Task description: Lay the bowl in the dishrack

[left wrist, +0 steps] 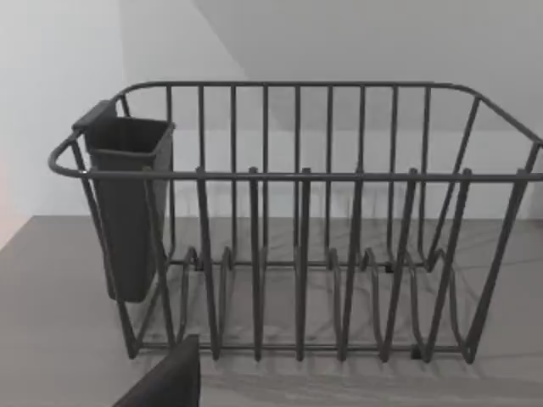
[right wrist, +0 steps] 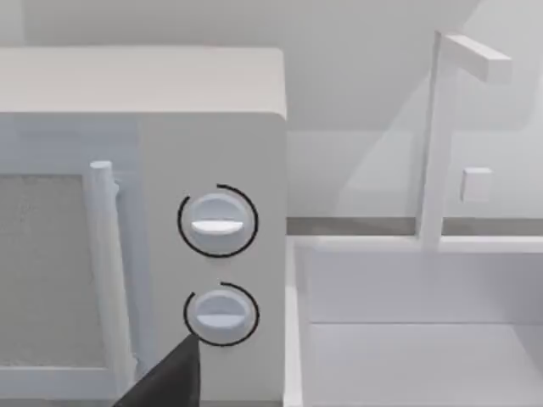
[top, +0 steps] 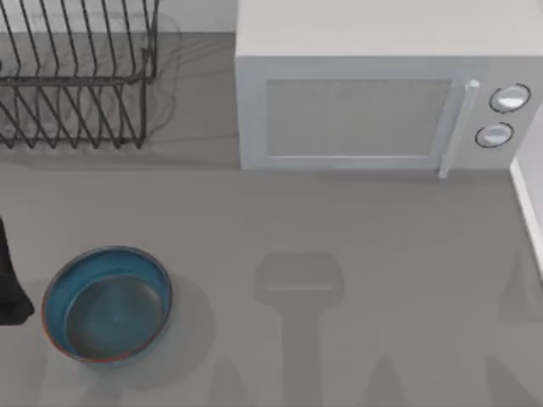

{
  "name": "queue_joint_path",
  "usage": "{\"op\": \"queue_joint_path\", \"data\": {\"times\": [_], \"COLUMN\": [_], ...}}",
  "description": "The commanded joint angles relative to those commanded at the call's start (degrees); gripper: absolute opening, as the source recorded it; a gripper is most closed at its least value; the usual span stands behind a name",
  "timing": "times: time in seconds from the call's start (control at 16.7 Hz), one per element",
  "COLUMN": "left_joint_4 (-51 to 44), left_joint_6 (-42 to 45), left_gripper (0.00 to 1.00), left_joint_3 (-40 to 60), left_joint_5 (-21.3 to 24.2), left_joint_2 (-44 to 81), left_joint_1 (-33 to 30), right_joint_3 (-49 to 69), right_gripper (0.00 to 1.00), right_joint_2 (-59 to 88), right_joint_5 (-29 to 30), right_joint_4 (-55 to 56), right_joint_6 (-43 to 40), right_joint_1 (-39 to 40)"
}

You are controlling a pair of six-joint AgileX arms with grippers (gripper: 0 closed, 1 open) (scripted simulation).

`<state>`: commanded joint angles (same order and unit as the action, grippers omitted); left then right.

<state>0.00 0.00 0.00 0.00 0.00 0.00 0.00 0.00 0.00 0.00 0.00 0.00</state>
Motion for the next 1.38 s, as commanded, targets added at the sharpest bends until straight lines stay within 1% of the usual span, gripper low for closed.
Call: {"op": "queue_joint_path", "data": {"times": [0.24,0.48,0.66,1.08,1.38], "left_joint_4": [-1.7,-10.7,-20.9,-47.7,-62.1], "left_joint_6": [-0.9,-5.4,-10.0,-21.8,-28.6], "left_gripper": [1.00,1.00,1.00,1.00,1.00], "left_joint_3": [1.8,12.2,23.6,51.6,67.9], "left_joint_5": [0.0,0.1,0.0,-0.3,-0.1], "left_joint_2": [1.8,12.8,27.4,68.4,88.5], "left_joint_1": [-0.9,-5.3,-10.1,-22.6,-29.7], "right_joint_3": [0.0,0.0,0.0,0.0,0.0], "right_gripper": [1.00,1.00,1.00,1.00,1.00], "right_joint_2": [0.0,0.0,0.0,0.0,0.0], "right_joint_5": [0.0,0.0,0.0,0.0,0.0], "right_joint_4": [0.0,0.0,0.0,0.0,0.0], "right_joint_6": [0.0,0.0,0.0,0.0,0.0], "right_joint_1": [0.0,0.0,0.0,0.0,0.0]}}
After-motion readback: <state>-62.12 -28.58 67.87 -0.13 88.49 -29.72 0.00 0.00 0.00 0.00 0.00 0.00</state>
